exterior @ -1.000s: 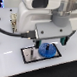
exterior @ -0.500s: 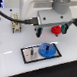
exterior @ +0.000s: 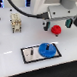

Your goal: Insert the blue gear onto the right peg, followed by the red gear

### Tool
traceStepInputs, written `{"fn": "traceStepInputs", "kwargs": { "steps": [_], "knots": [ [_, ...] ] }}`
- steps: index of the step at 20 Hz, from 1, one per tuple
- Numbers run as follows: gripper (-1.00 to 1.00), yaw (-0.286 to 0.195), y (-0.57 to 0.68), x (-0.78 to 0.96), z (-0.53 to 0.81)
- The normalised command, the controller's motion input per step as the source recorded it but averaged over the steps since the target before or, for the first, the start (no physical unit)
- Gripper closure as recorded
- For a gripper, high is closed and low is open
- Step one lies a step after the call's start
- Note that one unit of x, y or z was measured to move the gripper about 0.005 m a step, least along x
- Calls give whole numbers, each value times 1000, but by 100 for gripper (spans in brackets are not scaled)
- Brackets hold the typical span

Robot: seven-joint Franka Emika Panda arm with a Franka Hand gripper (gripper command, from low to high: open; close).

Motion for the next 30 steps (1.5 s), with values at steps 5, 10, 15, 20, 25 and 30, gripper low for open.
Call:
{"fn": "traceStepInputs", "kwargs": {
  "steps": [5, 10, 15, 20, 25, 30],
  "knots": [
    [-100, 0, 246, -341, -250],
    [-100, 0, 67, -290, -358],
    [-100, 0, -20, -307, -381],
    [-100, 0, -137, -414, -352],
    [100, 0, -150, -310, -250],
    [100, 0, -45, -185, -126]
  ]
}}
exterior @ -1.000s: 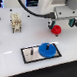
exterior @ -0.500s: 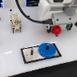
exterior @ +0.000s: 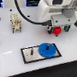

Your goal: Insert the blue gear onto the right peg, followed by the red gear

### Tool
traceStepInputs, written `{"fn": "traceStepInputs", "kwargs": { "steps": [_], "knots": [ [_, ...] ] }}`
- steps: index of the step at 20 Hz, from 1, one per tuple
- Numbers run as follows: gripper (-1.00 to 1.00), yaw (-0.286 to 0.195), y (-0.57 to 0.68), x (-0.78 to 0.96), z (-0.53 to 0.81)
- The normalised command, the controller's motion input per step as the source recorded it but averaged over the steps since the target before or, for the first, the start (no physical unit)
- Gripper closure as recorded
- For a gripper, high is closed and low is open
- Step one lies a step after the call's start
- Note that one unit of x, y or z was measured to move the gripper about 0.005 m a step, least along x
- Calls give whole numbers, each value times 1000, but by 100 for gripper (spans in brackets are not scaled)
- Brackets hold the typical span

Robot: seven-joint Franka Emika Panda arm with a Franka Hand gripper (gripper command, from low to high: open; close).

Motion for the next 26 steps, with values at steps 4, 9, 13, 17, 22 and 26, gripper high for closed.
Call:
{"fn": "traceStepInputs", "kwargs": {
  "steps": [4, 9, 13, 17, 22, 26],
  "knots": [
    [100, 0, 31, -131, 70],
    [100, 0, -7, 85, 457],
    [100, 0, -152, 312, 576],
    [100, 0, -284, 455, 473],
    [100, 0, -328, 538, 413],
    [100, 0, -386, 607, 333]
  ]
}}
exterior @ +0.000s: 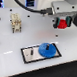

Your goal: Insert the blue gear onto the right peg, followed by the red gear

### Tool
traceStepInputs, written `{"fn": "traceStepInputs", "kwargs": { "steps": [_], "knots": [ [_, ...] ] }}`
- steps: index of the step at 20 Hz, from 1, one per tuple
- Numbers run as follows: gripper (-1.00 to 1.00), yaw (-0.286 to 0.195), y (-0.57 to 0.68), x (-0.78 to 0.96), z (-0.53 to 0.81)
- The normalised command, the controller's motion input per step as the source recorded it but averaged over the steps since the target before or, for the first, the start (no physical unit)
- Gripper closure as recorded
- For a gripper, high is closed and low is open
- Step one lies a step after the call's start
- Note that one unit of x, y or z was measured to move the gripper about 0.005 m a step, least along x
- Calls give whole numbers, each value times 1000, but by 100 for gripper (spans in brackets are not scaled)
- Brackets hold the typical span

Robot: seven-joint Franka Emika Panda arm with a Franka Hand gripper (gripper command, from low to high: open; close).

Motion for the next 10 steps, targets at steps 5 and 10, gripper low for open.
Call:
{"fn": "traceStepInputs", "kwargs": {
  "steps": [5, 10],
  "knots": [
    [100, 0, -307, 644, 314],
    [100, 0, -249, 706, 296]
  ]
}}
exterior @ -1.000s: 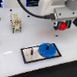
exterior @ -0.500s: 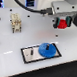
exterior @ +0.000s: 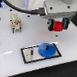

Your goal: Insert the blue gear onto the right peg, followed by the red gear

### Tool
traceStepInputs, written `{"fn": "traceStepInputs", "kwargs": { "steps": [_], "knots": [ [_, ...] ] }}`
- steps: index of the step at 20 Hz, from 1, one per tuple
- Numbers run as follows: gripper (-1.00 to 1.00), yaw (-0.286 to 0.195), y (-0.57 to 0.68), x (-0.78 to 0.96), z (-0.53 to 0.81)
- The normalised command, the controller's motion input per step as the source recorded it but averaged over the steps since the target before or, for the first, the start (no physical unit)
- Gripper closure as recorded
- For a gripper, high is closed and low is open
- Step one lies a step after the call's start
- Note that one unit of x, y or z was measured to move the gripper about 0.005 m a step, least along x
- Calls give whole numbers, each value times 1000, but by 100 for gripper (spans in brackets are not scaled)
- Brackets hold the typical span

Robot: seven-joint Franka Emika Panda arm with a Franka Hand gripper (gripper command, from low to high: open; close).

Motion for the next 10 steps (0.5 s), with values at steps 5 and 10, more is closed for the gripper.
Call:
{"fn": "traceStepInputs", "kwargs": {
  "steps": [5, 10],
  "knots": [
    [100, 0, -245, 730, 250],
    [100, 0, -219, 715, 165]
  ]
}}
